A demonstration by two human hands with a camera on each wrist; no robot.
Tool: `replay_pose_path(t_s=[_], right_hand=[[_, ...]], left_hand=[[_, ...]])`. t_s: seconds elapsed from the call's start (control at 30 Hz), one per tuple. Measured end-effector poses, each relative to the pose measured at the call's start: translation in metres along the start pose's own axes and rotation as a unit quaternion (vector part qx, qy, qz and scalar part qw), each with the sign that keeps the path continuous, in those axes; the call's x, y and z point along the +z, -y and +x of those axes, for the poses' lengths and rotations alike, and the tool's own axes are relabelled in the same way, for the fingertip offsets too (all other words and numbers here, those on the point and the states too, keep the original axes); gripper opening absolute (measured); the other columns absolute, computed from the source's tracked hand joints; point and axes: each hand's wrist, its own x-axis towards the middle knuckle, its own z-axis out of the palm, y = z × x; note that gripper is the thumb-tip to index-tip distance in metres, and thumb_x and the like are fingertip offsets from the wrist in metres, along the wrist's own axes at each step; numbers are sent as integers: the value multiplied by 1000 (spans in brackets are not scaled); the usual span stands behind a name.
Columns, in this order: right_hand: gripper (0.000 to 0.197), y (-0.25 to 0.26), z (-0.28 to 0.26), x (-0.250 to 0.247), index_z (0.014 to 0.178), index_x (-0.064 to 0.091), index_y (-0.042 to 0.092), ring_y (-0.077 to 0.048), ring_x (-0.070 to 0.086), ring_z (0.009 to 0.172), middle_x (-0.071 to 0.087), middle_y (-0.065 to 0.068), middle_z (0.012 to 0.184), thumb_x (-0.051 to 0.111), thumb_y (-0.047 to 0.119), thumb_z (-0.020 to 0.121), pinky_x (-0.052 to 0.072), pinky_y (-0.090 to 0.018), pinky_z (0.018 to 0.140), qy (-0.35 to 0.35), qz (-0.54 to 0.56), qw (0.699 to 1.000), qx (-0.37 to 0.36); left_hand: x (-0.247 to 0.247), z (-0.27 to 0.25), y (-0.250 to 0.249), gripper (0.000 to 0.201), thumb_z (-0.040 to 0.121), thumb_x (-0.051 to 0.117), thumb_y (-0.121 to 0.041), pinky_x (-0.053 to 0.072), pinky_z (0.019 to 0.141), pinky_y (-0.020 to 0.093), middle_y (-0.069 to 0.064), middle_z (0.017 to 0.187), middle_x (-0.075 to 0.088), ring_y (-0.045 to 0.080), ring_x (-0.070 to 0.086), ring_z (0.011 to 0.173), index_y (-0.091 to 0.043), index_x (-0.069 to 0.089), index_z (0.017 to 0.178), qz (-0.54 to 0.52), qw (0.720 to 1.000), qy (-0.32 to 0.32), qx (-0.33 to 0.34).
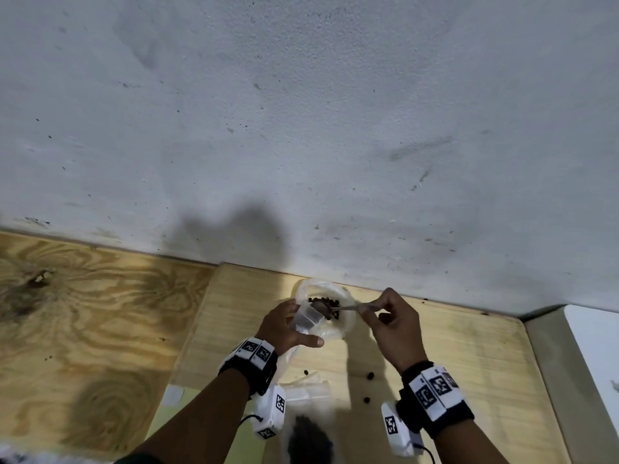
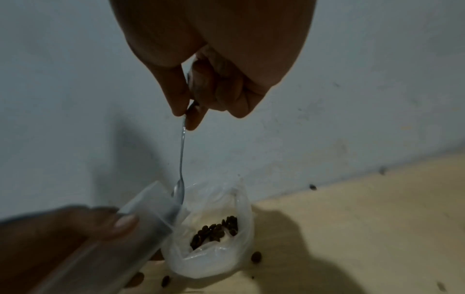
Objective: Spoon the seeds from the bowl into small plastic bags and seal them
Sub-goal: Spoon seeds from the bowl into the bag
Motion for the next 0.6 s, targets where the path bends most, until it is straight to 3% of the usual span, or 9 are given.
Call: replay_pose_path(t_s=[0.1,0.17,0.23,0.3,0.4,0.47,0.6], right_hand=[[29,8,-5,6,70,52,20,-7,37,43,73,7,77,75,9,83,35,-23,47,28,-22,999,-41],[27,6,-2,4,70,54,17,-12,47,48,73,3,77,76,8,82,38,-26,50,-8,7,1000,-27],[27,-5,2,1,70,54,12,-22,62,65,72,-6,78,78,5,78,46,-33,62,-76,59,995,21],[27,-14,5,0,67,52,10,-27,60,69,69,-13,74,78,4,73,48,-38,70,-134,88,984,83],[28,-30,2,4,61,48,12,-23,47,59,57,-15,64,73,7,73,44,-38,65,-167,88,969,158],[29,-38,-2,11,59,48,12,-23,44,56,53,-20,61,73,10,73,42,-36,60,-161,76,967,184],[24,-47,-9,24,64,53,10,-19,35,45,42,-8,51,75,10,74,29,-28,47,-105,91,954,265]], left_hand=[[1,2,2,99,33,96,-47,51,96,33,-12,121,62,12,60,111,-26,56,121,-6,1000,-2,-1],[1,1,2,91,40,97,-41,50,95,30,-13,120,58,12,58,111,-25,55,119,-1,1000,-4,2],[0,-1,0,81,46,97,-35,51,92,29,-12,118,56,12,58,108,-30,51,113,0,1000,-5,10],[-2,-4,-3,87,41,96,-43,53,92,33,-10,121,57,12,59,109,-31,50,113,3,1000,-5,12],[-3,-10,0,114,29,91,-61,53,95,37,-9,128,54,12,58,114,-24,46,128,19,1000,-13,15],[-3,-16,1,126,27,90,-63,51,97,36,-8,132,51,13,55,116,-19,42,135,22,999,-28,19],[-3,-31,3,119,29,91,-57,53,94,37,-7,130,50,13,55,114,-19,47,133,3,996,-79,41]])
